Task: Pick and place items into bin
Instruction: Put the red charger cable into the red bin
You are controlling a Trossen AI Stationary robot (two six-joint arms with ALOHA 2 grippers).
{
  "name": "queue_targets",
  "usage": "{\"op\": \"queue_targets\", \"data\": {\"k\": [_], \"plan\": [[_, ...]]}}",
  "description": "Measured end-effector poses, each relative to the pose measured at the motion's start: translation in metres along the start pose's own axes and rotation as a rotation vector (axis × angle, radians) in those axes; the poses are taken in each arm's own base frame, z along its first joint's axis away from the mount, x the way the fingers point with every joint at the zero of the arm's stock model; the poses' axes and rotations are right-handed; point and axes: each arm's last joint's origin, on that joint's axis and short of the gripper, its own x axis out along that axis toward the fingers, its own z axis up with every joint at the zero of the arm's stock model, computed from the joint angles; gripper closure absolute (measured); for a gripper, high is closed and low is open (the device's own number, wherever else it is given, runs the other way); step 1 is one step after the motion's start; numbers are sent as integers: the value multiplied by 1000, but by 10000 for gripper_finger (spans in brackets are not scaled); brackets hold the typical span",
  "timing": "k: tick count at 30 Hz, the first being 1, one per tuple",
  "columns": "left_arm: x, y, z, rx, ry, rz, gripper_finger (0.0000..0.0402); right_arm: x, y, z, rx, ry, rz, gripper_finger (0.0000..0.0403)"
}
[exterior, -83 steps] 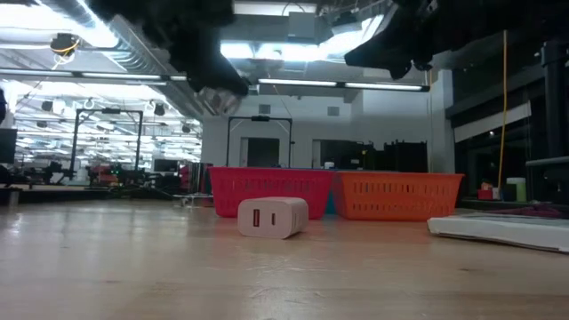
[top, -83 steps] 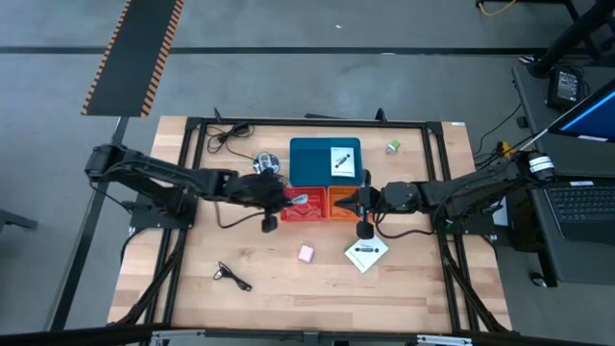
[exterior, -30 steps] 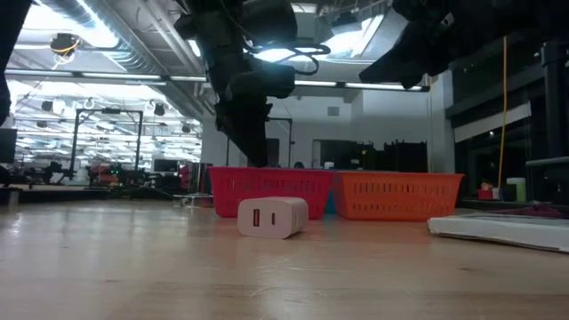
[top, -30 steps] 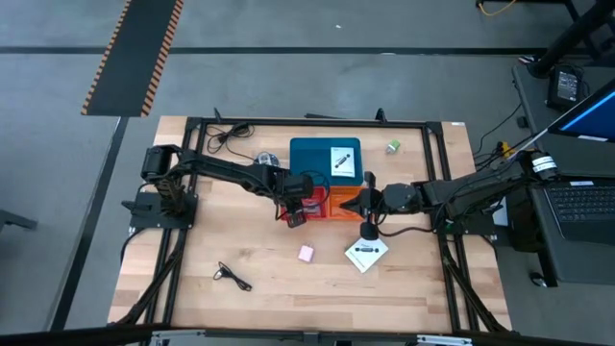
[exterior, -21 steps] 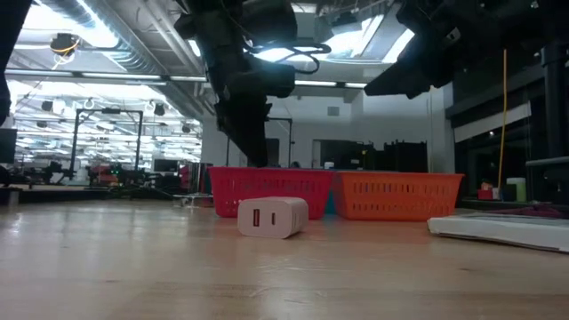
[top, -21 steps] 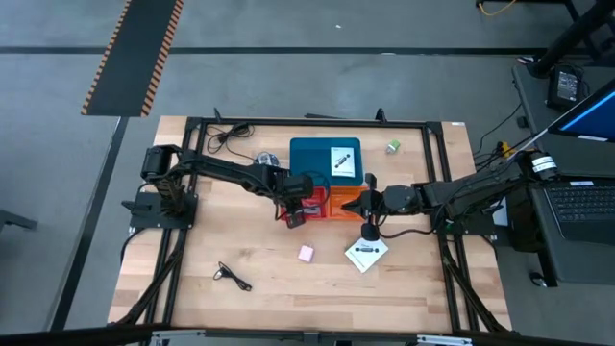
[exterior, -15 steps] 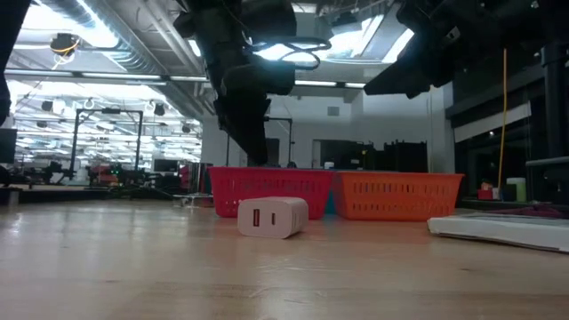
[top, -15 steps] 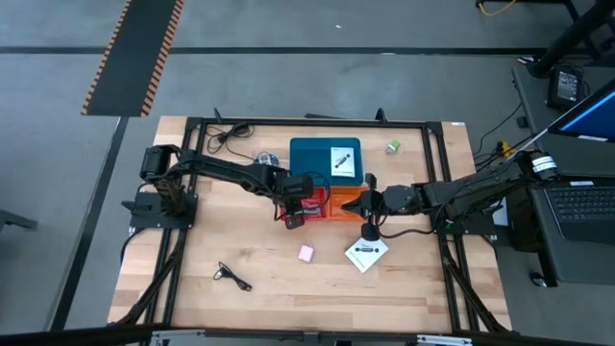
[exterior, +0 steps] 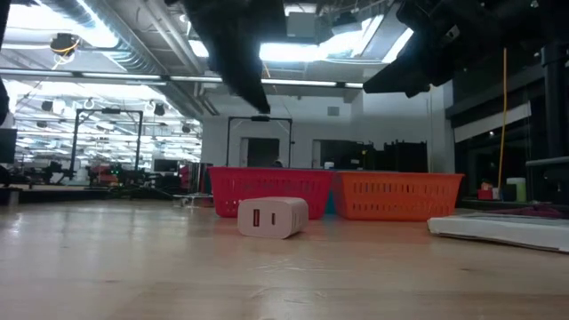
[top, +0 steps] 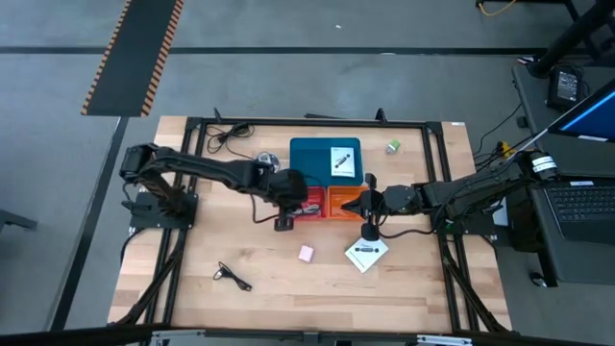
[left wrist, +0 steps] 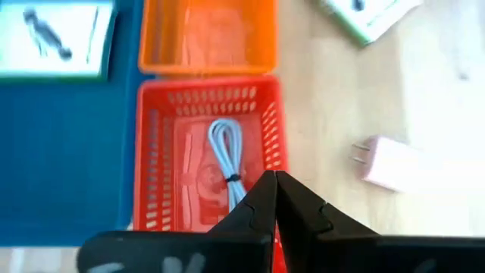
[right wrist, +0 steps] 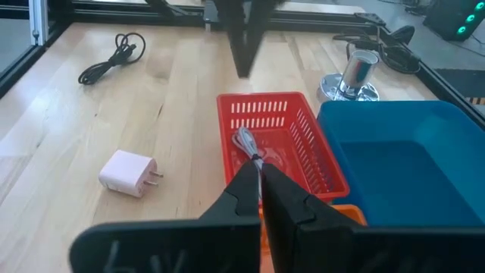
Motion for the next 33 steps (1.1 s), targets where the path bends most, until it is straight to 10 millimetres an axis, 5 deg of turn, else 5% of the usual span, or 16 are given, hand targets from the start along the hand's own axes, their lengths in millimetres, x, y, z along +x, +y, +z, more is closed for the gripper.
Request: {"op": "queue_targets", "data": {"k": [7, 19, 33], "plan": [[-22, -19, 6, 84, -103, -20, 401, 0, 0, 0, 0, 0, 0, 402], [-24, -56, 11, 222, -242, -67, 401, 0, 0, 1, 23, -8, 0, 402], [10, -43, -17, 200, -373, -62, 401, -11, -1, 4, -52, 7, 7, 402]]}}
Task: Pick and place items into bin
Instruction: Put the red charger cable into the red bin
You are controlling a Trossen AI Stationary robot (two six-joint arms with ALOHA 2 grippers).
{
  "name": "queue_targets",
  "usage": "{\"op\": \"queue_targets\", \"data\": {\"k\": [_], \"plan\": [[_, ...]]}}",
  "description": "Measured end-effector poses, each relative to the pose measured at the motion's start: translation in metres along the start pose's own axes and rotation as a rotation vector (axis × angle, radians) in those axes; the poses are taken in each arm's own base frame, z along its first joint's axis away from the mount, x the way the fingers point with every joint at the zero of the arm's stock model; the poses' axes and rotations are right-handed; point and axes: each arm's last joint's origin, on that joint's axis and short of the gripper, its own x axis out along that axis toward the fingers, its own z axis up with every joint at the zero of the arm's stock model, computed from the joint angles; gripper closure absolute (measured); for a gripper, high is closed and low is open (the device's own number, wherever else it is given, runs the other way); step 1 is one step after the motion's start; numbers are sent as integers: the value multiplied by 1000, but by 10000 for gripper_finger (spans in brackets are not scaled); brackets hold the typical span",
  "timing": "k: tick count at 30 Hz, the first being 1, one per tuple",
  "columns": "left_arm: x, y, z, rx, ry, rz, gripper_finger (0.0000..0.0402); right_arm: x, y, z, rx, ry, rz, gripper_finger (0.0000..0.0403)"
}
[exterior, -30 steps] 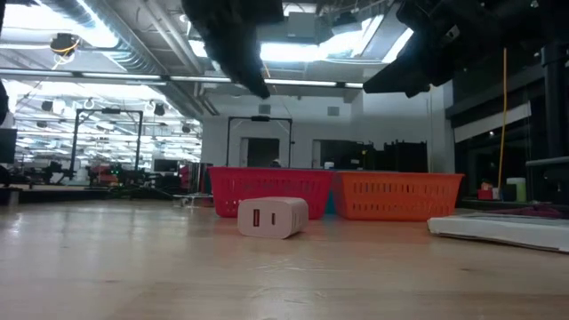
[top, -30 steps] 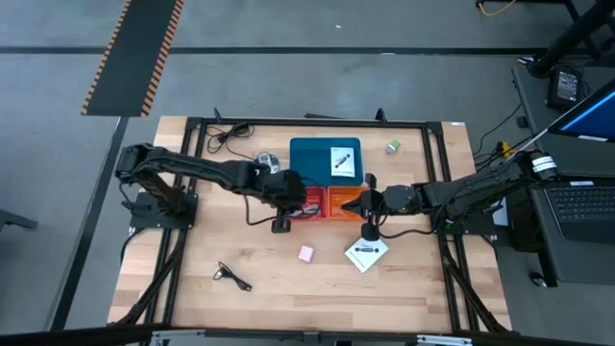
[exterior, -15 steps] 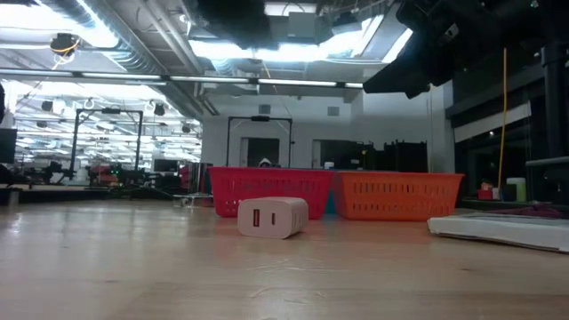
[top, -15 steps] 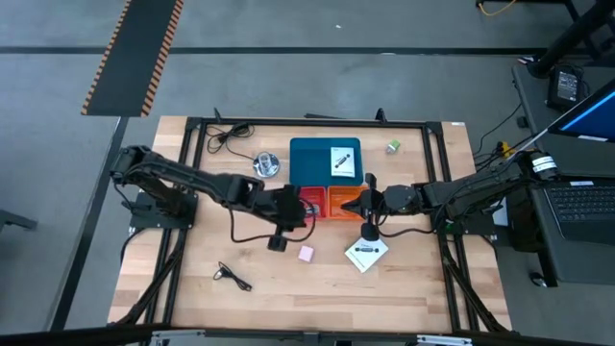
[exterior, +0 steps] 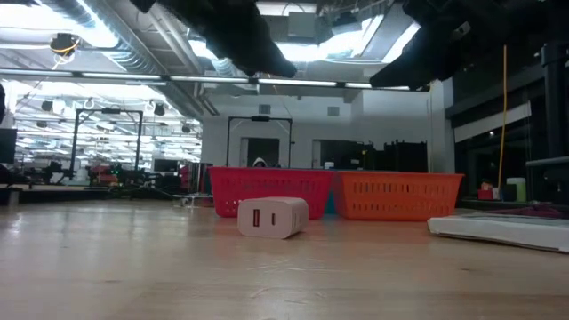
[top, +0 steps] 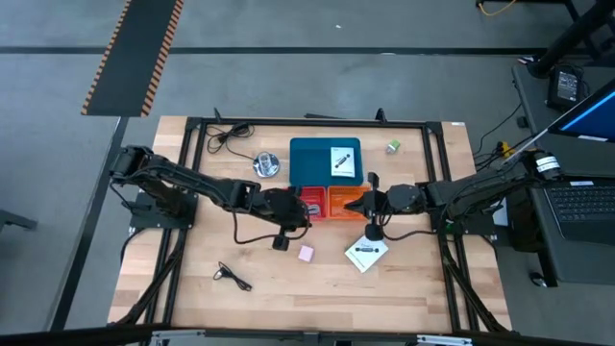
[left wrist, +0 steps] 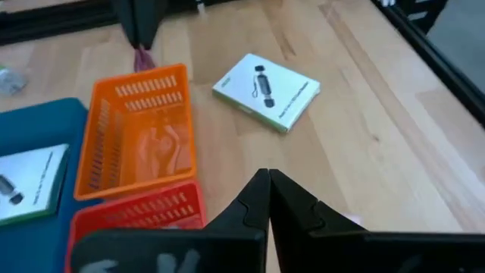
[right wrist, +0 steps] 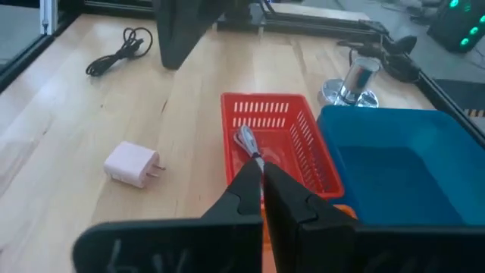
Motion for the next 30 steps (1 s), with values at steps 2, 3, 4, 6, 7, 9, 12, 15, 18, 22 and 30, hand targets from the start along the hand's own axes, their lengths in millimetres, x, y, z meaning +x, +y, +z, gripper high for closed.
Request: {"op": "queue_targets", "data": {"k": [2, 3, 4, 6, 7, 9, 12, 15, 18, 22, 30], "plan": [[-4, 3, -8, 16, -26, 9, 401, -5, -2, 5, 22, 30, -2, 402], [-6, 5, -10, 19, -57, 19, 400, -7, -3, 8, 35, 50, -5, 402], [-9, 7, -13, 22, -87, 30, 400, -10, -4, 10, 41, 82, -8, 402], [-17, 13, -20, 17, -134, 52, 400, -15, -7, 17, 63, 154, -20, 402], [-20, 16, -24, 11, -147, 65, 400, -18, -9, 22, 69, 193, -26, 402], [-27, 22, -31, -9, -181, 88, 400, -25, -12, 30, 85, 287, -44, 402], [-35, 28, -38, -42, -211, 114, 400, -38, -19, 40, 125, 444, -82, 402], [-37, 32, -45, -51, -221, 130, 400, -48, -27, 47, 169, 562, -132, 402], [-37, 35, -46, -30, -232, 144, 400, -56, -35, 46, 192, 659, -177, 402], [-37, 37, -46, -6, -233, 156, 400, -64, -46, 34, 236, 826, -225, 402], [-38, 39, -46, 30, -235, 169, 400, -58, -66, 19, 349, 1045, -273, 399]]}}
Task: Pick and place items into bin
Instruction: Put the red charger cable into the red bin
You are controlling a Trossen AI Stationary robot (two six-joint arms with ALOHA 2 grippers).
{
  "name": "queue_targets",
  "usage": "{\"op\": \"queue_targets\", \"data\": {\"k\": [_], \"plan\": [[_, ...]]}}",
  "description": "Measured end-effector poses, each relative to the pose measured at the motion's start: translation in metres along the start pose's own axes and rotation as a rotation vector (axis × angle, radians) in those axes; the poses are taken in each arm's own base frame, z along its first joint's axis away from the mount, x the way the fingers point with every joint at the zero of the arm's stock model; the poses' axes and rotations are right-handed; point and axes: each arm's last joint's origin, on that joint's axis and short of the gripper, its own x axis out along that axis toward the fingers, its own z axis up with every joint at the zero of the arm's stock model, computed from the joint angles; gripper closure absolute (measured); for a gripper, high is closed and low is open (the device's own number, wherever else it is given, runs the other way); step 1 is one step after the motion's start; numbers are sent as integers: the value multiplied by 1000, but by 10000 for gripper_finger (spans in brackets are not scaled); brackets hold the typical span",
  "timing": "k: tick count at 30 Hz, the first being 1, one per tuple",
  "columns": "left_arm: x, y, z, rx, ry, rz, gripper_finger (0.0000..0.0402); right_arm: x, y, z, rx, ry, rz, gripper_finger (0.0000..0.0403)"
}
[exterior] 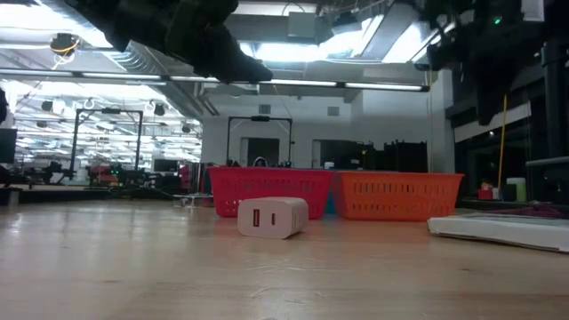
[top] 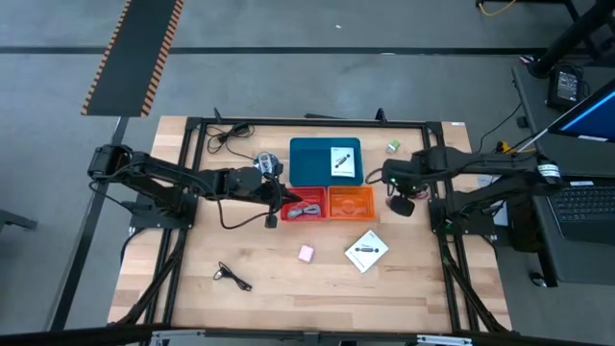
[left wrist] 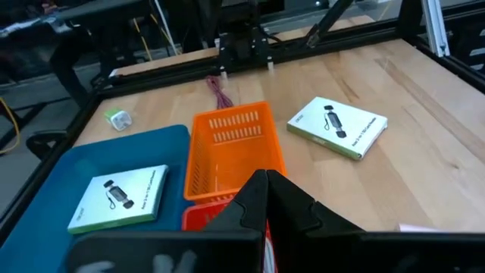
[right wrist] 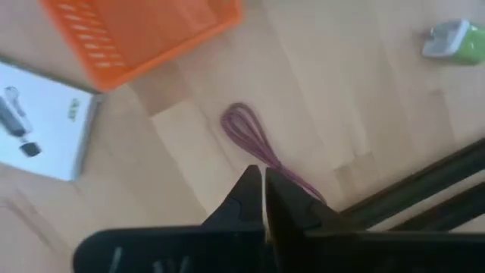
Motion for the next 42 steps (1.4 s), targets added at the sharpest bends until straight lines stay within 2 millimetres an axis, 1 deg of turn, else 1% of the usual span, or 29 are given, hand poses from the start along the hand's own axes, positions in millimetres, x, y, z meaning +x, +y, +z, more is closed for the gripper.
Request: {"op": "queue_targets", "data": {"k": [4, 10, 15, 19, 24, 28, 37, 42], "plan": [[0, 0, 0, 6, 0, 0, 400, 15, -4, 13, -11, 76, -10, 372], [0, 0, 0, 15, 1, -1, 400, 40, -4, 29, -100, 198, -34, 302], [0, 0, 0, 8, 5, -3, 400, 54, -2, 35, -169, 252, -88, 250], [0, -1, -2, -10, 16, -7, 400, 69, 0, 35, -199, 234, -77, 223], [0, -1, -2, -16, 19, -8, 400, 90, 0, 20, -242, 241, -64, 213], [0, -1, -2, -16, 22, -8, 400, 103, 0, 11, -250, 257, -61, 212], [0, -1, -2, -20, 17, -7, 400, 105, 0, 11, -249, 251, -50, 212], [0, -1, -2, -20, 17, -7, 400, 108, 3, 13, -244, 254, -13, 212]]}}
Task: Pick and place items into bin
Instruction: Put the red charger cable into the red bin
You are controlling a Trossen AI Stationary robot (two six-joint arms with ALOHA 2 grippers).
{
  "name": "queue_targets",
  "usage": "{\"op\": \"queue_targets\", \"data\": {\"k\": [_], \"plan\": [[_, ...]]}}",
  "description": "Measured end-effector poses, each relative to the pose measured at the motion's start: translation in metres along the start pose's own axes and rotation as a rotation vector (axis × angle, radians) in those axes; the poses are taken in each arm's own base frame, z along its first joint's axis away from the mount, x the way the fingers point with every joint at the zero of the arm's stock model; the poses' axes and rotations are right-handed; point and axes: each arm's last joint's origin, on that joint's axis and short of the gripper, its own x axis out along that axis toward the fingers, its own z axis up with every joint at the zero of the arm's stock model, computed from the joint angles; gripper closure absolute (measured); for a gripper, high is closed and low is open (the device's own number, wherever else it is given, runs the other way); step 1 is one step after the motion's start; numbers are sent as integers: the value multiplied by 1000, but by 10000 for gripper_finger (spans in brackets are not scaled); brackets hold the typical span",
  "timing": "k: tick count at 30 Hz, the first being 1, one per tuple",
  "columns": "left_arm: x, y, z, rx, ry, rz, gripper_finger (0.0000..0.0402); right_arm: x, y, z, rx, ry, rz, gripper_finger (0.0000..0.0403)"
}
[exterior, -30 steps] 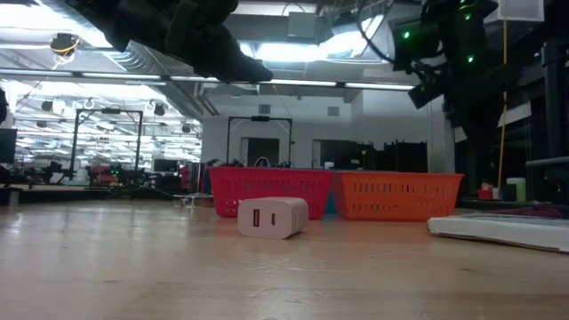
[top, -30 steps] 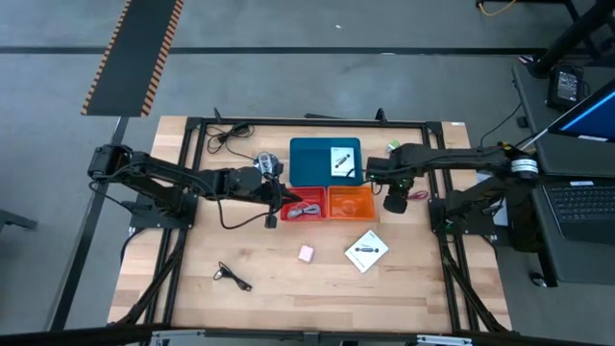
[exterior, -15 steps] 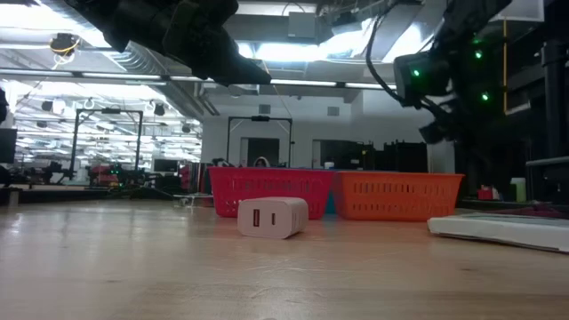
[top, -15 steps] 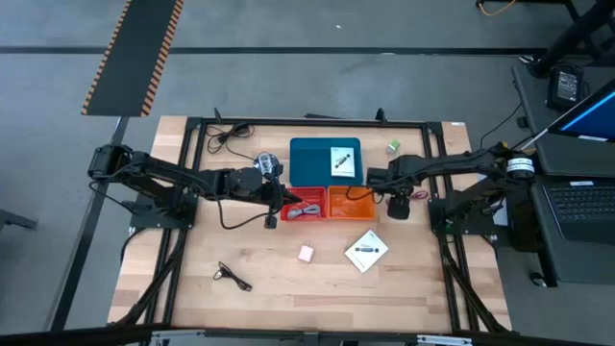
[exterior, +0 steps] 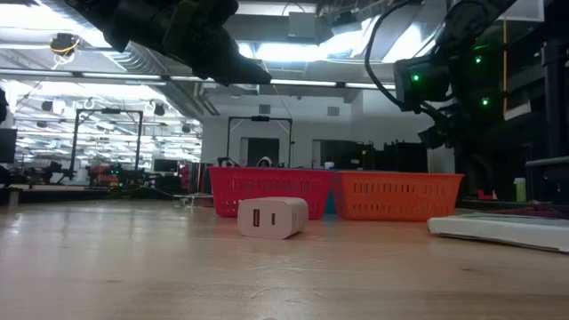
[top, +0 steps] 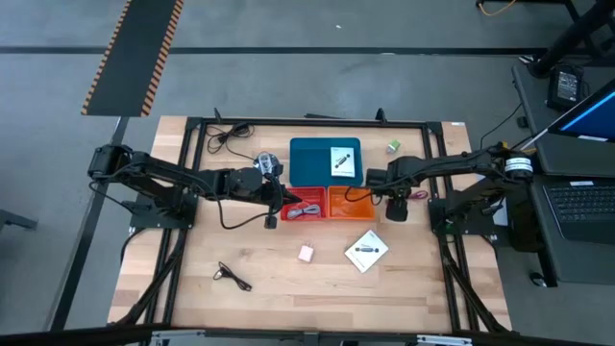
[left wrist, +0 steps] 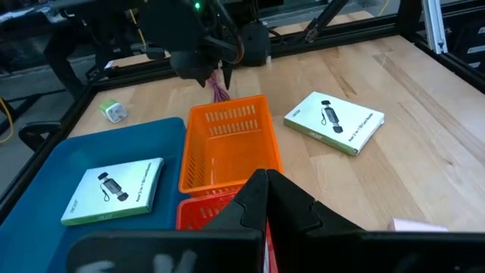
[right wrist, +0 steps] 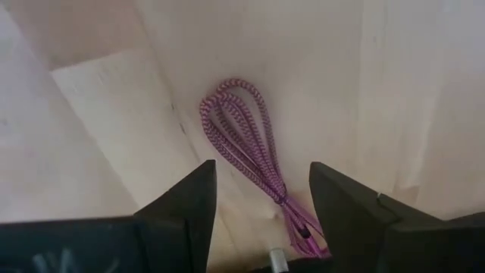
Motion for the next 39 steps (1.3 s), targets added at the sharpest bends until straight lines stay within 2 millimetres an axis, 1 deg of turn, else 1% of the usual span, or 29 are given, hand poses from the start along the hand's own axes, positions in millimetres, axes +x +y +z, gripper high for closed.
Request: {"op": "queue_targets", "data": {"k": [5, 10, 13, 18, 20, 23, 26, 34, 35, 39], "plan": [[0, 0, 0, 0, 0, 0, 400, 10, 1, 5, -7, 56, -1, 212], [0, 0, 0, 0, -1, 0, 400, 25, 4, 10, -17, 136, -5, 212], [0, 0, 0, 1, -1, 0, 400, 33, 5, 15, -23, 155, 1, 212], [0, 0, 0, 0, -1, 0, 400, 36, 6, 19, -57, 160, 6, 214], [0, 0, 0, 0, -1, 0, 400, 36, 6, 20, -72, 158, 9, 220], [0, 0, 0, 1, -1, 0, 400, 36, 6, 20, -104, 153, 15, 242], [0, 0, 0, 1, -1, 0, 400, 36, 6, 20, -125, 152, 22, 274], [0, 0, 0, 1, -1, 0, 400, 36, 6, 21, -121, 150, 24, 389], [0, 0, 0, 1, -1, 0, 400, 36, 6, 20, -120, 151, 24, 395], [0, 0, 0, 1, -1, 0, 400, 34, 6, 21, -93, 157, 22, 398]]}}
